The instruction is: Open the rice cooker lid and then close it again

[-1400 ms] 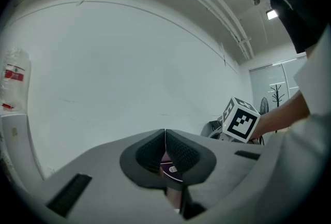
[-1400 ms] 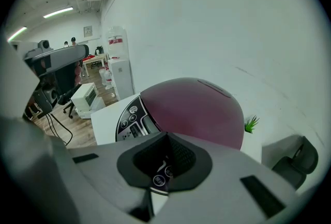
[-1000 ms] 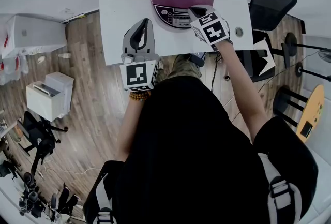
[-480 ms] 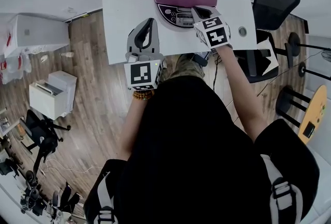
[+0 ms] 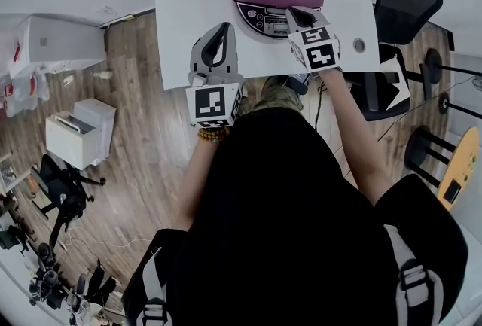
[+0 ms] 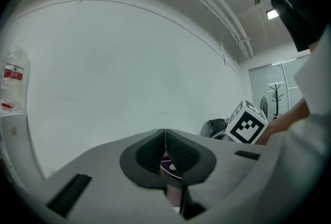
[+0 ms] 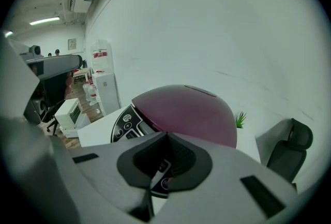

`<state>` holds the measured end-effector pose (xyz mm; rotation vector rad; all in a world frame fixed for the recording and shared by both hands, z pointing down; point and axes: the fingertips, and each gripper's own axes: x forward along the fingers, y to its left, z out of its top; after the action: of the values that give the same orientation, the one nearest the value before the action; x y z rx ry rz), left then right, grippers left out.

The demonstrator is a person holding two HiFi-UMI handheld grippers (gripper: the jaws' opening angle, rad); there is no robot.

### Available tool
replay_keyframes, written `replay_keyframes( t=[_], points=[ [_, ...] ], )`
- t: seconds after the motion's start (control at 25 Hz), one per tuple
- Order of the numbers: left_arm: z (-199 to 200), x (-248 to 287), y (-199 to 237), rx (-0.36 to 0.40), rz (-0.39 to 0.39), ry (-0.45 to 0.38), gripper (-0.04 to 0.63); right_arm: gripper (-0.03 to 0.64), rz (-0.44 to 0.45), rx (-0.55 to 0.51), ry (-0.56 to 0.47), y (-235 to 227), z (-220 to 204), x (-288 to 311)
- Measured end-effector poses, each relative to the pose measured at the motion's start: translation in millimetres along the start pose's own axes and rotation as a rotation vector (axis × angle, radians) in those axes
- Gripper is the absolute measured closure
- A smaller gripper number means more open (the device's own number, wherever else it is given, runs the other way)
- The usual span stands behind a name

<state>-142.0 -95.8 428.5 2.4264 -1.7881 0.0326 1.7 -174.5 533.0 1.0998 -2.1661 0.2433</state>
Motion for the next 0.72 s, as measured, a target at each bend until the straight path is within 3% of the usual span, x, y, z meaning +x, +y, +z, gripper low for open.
replay_keyframes(
  t=[0.72],
  points=[
    [-4.7, 0.3, -0.9, 0.007, -0.009, 0.018, 0.569, 0.589, -0.02, -0.003, -0.011, 0.7, 1.5, 1.5]
  ],
)
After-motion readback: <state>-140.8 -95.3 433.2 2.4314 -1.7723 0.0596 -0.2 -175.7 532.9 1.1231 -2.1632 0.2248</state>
